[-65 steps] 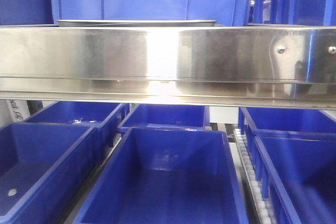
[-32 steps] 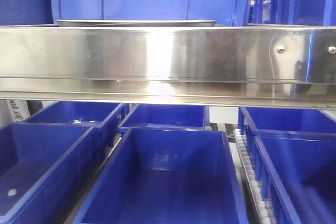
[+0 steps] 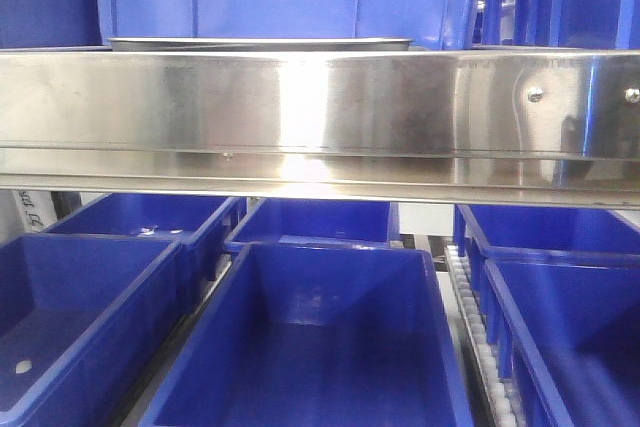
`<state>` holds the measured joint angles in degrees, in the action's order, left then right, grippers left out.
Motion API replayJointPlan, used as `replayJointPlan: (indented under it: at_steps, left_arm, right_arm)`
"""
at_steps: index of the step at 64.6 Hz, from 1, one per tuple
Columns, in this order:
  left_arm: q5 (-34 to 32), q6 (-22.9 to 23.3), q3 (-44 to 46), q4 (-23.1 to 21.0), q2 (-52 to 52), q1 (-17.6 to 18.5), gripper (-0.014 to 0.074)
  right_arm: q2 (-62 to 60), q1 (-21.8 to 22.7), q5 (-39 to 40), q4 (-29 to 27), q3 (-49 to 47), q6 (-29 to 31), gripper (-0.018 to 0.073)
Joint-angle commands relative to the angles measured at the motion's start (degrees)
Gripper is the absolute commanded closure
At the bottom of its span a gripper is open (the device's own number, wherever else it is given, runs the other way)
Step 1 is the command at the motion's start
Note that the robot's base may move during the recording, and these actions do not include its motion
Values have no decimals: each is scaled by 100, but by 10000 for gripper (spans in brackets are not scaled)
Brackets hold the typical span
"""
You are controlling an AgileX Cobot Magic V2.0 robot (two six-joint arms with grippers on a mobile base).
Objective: Stack silver trays without gaps
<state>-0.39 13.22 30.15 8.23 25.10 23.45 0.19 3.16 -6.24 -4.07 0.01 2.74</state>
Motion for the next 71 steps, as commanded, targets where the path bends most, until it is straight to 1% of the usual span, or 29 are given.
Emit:
replayJointPlan:
  at_steps: [1,5,6,7,8,9,11,18,25,28,31,33,36,38,45,50,57,59,62,71]
  left_arm:
    - [-72,-1082,-140,-580,-106,-323,605]
    - [-139,-1970,-305,-1340,-208,-648,605]
    - [-165,-2275,-353,-1503,-230,-719,605]
    - [-178,-2452,-404,-1720,-260,-788,605]
    - [-178,-2659,-479,-1837,-308,-889,605]
    - [-161,-2744,-531,-1965,-338,-955,605]
    - [-110,-2813,-665,-2057,-408,-1081,605]
    - [85,-2803,-1096,-2051,-699,-1463,605]
    - [547,-2705,-1487,-2028,-1132,-1742,605]
    - [709,-2502,-1649,-1862,-1365,-1870,605]
    - [771,-2029,-1931,-1420,-1632,-1984,605]
    - [771,-1791,-2057,-1238,-1792,-2037,605]
    - [732,-1421,-2233,-1034,-1974,-2076,605]
    - [720,-1322,-2369,-956,-2091,-2103,605]
    - [708,-1271,-2692,-886,-2483,-2103,605]
    - [686,-1271,-2899,-779,-2510,-2103,605]
    - [154,-1271,-3015,-751,-2510,-2069,605]
    - [259,-1271,-3015,-713,-2510,-2046,605]
    - [196,-1271,-3015,-614,-2510,-2005,605]
    - [197,-1285,-3015,-614,-2510,-1870,605]
  right_arm:
    - [-19,26,71,-14,-1,-3,582]
    - [-19,26,71,-14,-1,-3,582]
    - [-19,26,71,-14,-1,-3,582]
    - [-19,26,71,-14,-1,-3,582]
    - [-19,26,71,-14,-1,-3,582]
    - [-19,26,71,-14,-1,-3,582]
    - [-19,26,71,-14,-1,-3,582]
    - [-19,26,71,-14,-1,-3,582]
    - [-19,26,71,-14,-1,-3,582]
    - [-19,26,71,-14,-1,-3,582]
    - [-19,26,71,-14,-1,-3,582]
    - [-19,26,71,-14,-1,-3,582]
    - [-19,26,71,-14,-1,-3,582]
    - [-19,26,71,-14,-1,-3,582]
    - [-19,26,71,-14,-1,-3,582]
    - [-19,26,71,-14,-1,-3,582]
    - [-19,26,71,-14,-1,-3,582]
    - [-19,26,71,-14,-1,-3,582]
    - [-19,26,71,-14,-1,-3,582]
    - [-19,26,71,-14,-1,-3,582]
